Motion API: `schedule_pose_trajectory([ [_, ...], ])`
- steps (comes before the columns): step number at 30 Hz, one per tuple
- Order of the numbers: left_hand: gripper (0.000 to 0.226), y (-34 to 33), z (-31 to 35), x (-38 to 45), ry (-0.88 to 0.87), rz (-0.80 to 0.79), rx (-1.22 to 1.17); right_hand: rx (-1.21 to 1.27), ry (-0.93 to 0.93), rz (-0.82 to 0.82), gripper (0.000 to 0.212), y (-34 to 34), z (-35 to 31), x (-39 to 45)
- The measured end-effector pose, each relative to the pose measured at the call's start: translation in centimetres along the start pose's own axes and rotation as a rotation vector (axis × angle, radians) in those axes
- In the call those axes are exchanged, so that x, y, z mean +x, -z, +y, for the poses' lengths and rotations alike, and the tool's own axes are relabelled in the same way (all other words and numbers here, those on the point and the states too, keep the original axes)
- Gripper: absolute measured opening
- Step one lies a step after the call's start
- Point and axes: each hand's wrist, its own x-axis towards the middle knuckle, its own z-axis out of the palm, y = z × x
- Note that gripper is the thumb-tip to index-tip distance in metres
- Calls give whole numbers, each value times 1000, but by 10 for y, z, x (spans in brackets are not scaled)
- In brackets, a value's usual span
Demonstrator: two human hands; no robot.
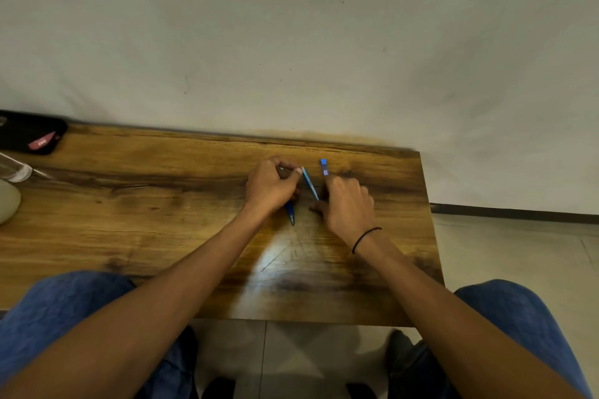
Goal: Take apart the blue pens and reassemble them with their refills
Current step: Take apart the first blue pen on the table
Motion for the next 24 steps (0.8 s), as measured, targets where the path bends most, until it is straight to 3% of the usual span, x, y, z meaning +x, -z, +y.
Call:
schedule_pose_trajectory([
  [5, 7, 1, 3, 0, -8, 7, 17, -16, -8, 148, 18, 9, 4, 14],
  [8, 9, 1, 4, -1, 7, 1, 7, -82, -10, 130, 12, 7, 0, 20],
  [12, 12, 1, 4, 0, 10, 2, 13, -102, -37, 108, 11, -1, -6, 22],
  [17, 18, 2, 5, 2, 11, -12, -33, 78, -27, 198, 24, -1, -5, 21],
  [24, 17, 8, 12, 2, 24, -52, -323, 194, 139, 274, 20, 1, -19, 9],
])
